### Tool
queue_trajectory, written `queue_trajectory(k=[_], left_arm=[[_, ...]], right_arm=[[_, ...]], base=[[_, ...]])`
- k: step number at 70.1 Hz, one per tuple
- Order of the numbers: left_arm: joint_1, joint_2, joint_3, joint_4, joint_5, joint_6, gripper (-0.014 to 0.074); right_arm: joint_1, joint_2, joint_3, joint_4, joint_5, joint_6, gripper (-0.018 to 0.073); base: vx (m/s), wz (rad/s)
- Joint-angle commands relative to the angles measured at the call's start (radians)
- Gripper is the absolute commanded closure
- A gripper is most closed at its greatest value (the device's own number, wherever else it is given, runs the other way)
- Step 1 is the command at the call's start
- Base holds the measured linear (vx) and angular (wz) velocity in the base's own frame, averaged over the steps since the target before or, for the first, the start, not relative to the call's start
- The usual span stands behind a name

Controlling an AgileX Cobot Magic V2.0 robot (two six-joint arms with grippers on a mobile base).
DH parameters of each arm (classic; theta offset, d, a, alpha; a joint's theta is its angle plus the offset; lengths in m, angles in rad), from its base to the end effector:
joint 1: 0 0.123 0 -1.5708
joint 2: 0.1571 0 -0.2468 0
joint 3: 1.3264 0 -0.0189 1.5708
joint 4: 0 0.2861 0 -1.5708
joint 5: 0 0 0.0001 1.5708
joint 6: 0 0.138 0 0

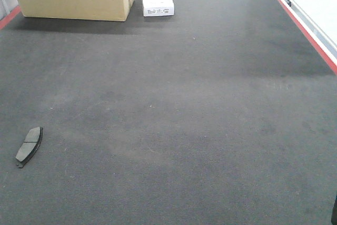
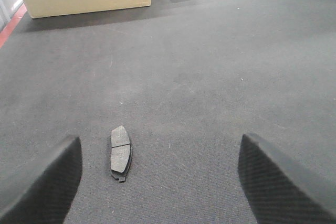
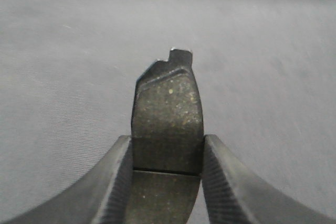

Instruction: Move and align brake pads A on conveyor

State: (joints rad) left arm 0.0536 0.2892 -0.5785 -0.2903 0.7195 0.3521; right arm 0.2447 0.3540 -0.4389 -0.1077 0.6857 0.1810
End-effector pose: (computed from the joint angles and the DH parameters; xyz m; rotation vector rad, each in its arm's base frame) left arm 0.1662 -0.0172 0.3094 0.2019 1.8761 -0.0533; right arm 0.1802 0.0353 0.2440 -0.1117 2.0801 0.1379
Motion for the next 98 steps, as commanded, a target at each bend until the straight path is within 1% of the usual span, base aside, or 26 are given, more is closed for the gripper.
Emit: queue_trajectory(k=[1,10,17,24,38,56,69,75,84,98], left_arm=[[-0.004,0.011,-0.024,-0.018,-0.073,0.000,0.0011],[-0.004,0.011,-0.024,-0.018,-0.073,0.000,0.0011],[-0.004,0.011,-0.024,-0.018,-0.072,0.000,0.0011],[-0.004,0.011,-0.024,-0.018,-0.072,0.000,0.0011],[-0.004,0.011,-0.024,-0.018,-0.072,0.000,0.0011],[-0.004,0.011,-0.024,-0.018,-0.072,0.000,0.0011],[-0.004,0.011,-0.024,-0.018,-0.072,0.000,0.0011],[-0.004,0.011,-0.024,-0.018,-0.072,0.000,0.0011],[-0.004,0.011,-0.024,-0.018,-0.072,0.000,0.0011],[-0.004,0.011,-0.024,-0.018,-0.072,0.000,0.0011]], right_arm=[[-0.058,0.074,-0.061,0.024,-0.085,-0.015,0.0570],[-0.107,0.193,-0.123,0.062,-0.082,-0.066,0.0569],[-0.109,0.310,-0.188,0.063,-0.051,-0.087,0.0569],[-0.109,0.439,-0.276,0.062,0.020,-0.087,0.0569],[-0.109,0.695,-0.460,0.040,0.149,-0.087,0.0569],[-0.109,1.008,-0.697,-0.038,0.270,-0.087,0.0569],[-0.109,1.190,-0.848,-0.025,0.302,-0.104,0.0569],[-0.109,1.259,-0.899,-0.011,0.310,-0.130,0.0569],[-0.109,1.362,-0.956,-0.007,0.330,-0.136,0.0569],[-0.109,1.480,-0.965,-0.007,0.326,-0.138,0.0569]], base=[[0.00,0.00],[0.00,0.00],[0.00,0.00],[0.00,0.00],[0.00,0.00],[0.00,0.00],[0.00,0.00],[0.00,0.00],[0.00,0.00],[0.00,0.00]])
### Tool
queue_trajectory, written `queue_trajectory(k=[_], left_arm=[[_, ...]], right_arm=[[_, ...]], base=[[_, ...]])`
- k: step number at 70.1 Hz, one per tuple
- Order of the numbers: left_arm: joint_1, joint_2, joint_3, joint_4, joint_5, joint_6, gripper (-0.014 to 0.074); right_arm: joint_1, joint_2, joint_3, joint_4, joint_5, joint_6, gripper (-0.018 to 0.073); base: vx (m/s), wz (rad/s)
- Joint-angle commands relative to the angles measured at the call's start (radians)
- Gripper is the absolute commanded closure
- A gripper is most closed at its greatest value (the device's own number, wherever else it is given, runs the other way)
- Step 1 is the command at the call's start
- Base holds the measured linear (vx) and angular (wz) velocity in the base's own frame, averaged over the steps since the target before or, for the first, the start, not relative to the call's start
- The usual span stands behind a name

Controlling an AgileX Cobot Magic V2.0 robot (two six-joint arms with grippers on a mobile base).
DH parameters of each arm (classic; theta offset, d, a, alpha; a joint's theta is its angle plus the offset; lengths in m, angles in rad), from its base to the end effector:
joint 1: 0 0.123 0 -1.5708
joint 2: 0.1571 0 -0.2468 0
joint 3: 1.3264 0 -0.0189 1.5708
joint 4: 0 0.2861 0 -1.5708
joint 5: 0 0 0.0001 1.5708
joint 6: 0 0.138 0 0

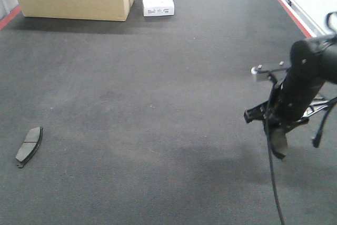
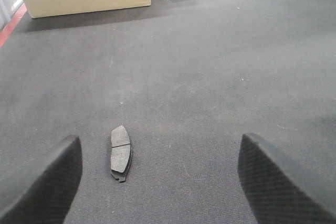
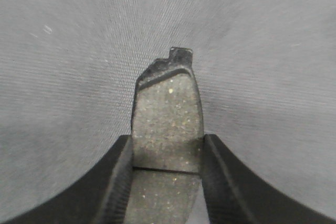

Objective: Move and align brake pads A on conveyor
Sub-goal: 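Lower the right gripper with its brake pad onto the belt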

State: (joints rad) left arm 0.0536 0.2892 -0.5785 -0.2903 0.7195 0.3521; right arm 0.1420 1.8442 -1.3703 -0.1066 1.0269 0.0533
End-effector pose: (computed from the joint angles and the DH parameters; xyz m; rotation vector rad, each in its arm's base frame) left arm 0.1662 -0.0172 0.3094 0.2019 1.8761 -0.0533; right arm 0.3947 0.0437 0.1212 -0.2031 2.9666 -0.1187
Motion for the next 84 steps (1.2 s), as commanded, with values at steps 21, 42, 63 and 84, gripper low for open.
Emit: queue_trajectory(k=[21,42,63,84], left_arm=[[-0.004,0.011,-0.024,-0.018,-0.072,0.000,0.0011],[-0.004,0.011,-0.024,-0.018,-0.072,0.000,0.0011],[-0.004,0.011,-0.024,-0.018,-0.072,0.000,0.0011],[-0.004,0.011,-0.024,-0.018,-0.072,0.000,0.0011]], right_arm=[[-0.006,0.083,-0.034,-0.001,-0.033,-0.053,0.0569],[-0.006,0.099,-0.034,0.047,-0.056,-0.079,0.0560],[-0.012,0.099,-0.034,0.081,-0.067,-0.083,0.0319],[-0.012,0.084,-0.034,0.081,-0.060,-0.084,-0.0003]], base=[[0.00,0.00],[0.00,0.00],[0.00,0.00],[0.00,0.00]])
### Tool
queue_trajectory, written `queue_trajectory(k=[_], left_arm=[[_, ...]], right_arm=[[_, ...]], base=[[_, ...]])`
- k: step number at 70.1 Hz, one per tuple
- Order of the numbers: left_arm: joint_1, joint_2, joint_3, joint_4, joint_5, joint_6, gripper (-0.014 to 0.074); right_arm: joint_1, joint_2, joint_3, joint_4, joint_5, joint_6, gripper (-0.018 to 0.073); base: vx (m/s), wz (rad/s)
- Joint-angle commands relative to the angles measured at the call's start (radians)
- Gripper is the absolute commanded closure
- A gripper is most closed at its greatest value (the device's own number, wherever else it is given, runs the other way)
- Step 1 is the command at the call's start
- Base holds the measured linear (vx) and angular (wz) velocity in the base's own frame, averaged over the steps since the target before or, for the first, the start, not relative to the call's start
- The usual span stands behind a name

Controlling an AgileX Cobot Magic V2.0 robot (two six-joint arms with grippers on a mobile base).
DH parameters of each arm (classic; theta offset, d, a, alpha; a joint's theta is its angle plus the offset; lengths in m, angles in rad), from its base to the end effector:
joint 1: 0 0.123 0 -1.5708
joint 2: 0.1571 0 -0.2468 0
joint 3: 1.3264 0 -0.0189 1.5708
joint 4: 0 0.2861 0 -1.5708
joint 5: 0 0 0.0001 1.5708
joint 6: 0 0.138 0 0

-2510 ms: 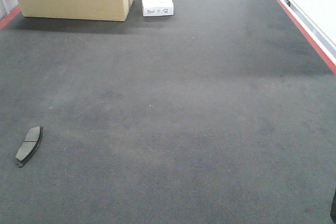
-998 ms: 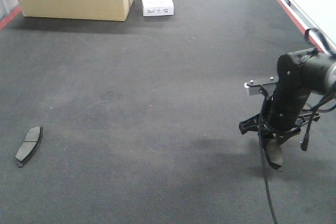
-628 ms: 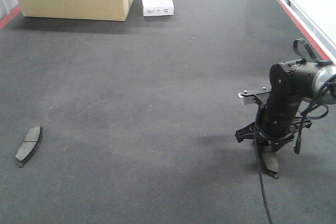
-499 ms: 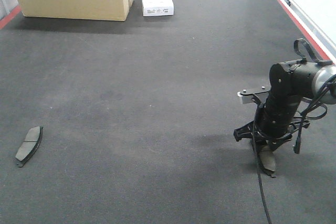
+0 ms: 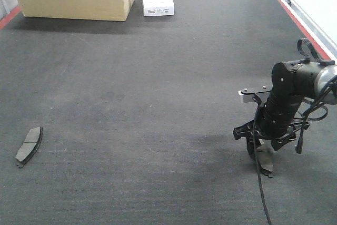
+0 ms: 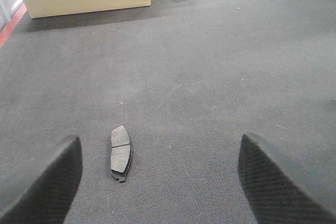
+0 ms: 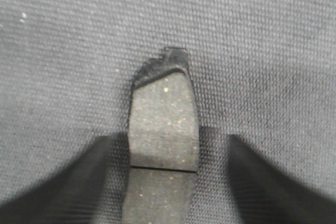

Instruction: Move and align brake pads A on conveyor

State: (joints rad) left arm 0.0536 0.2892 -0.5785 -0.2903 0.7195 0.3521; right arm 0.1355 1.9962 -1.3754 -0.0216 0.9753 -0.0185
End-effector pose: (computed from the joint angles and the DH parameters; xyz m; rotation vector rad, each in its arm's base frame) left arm 0.1662 -0.0172 0.3094 0.2019 1.8761 -0.0533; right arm 0.3969 0.0516 0.0622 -0.2546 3.0680 -0.0225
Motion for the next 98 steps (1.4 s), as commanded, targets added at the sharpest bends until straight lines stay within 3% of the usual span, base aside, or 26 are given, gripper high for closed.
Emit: queue_trajectory(k=[1,39,58,71,98], left_arm=[[-0.004,0.011,-0.024,-0.018,-0.072,0.000,0.0011],[-0.004,0.011,-0.024,-0.018,-0.072,0.000,0.0011],[-0.004,0.011,-0.024,-0.018,-0.072,0.000,0.0011],[-0.004,0.011,-0.024,-0.018,-0.072,0.000,0.0011],[-0.004,0.011,-0.024,-0.018,-0.072,0.000,0.0011]], right_arm=[[-0.006,-0.072,-0.029,-0.004,-0.010,-0.012,-0.0004],[-0.006,-0.502,-0.007,-0.022,-0.065,-0.013,-0.0006],[-0.068,-0.855,0.340,0.009,-0.276,-0.011,-0.0006],[-0.115,-1.096,0.547,0.043,-0.320,-0.041,-0.0006],[-0.116,-1.474,0.790,0.037,-0.339,-0.046,-0.0006]], base=[[0.00,0.00],[0.00,0.00],[0.00,0.00],[0.00,0.00],[0.00,0.00]])
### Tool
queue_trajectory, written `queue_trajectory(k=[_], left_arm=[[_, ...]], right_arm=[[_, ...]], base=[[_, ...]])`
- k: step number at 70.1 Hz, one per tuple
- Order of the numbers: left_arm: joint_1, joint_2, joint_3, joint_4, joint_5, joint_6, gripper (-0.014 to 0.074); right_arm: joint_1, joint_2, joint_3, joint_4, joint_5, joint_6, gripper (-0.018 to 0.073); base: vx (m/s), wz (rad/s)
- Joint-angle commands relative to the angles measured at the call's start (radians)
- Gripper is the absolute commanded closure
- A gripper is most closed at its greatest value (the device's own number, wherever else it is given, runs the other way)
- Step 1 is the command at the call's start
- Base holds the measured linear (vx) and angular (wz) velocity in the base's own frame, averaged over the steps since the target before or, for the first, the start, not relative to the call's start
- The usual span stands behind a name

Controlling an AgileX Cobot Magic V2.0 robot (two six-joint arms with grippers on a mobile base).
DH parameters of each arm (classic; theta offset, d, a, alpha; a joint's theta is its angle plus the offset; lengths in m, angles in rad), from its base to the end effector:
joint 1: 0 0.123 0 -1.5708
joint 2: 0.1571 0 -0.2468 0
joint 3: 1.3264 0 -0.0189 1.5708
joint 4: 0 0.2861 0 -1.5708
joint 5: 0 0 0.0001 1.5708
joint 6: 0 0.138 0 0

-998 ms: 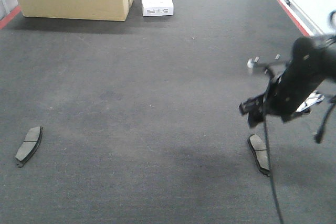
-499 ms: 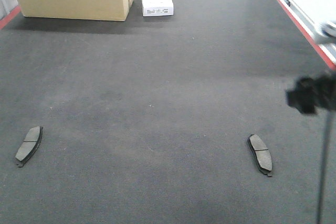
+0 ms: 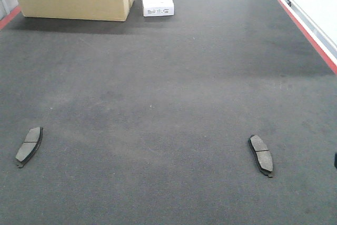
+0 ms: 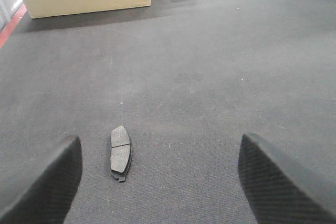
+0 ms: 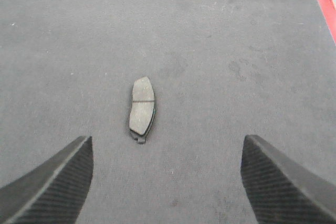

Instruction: Move and align brake pads A on conveyor

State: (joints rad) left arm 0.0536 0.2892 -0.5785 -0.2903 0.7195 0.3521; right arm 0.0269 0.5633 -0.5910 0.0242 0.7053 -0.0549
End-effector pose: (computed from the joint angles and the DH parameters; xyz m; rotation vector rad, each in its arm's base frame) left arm 0.1662 -0.0172 0.3094 0.2019 1.8761 -0.0533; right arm 0.2110 0.0078 0.2605 -0.0775 2.1595 0.0114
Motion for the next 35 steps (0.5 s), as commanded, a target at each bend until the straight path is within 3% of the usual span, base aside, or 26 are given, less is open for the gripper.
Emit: queue_trajectory(k=[1,35], left_arm=[[-0.004,0.011,-0.024,-0.018,-0.072,0.000,0.0011],[-0.004,0.011,-0.024,-0.018,-0.072,0.000,0.0011]], right_arm=[[-0.007,-0.049,0.010,-0.009,-0.069,-0.009,-0.0006],[-0.007,-0.132,0.028,-0.016,-0.043,-0.008,-0.0006]], base=[[0.00,0.00],[0.00,0.00]])
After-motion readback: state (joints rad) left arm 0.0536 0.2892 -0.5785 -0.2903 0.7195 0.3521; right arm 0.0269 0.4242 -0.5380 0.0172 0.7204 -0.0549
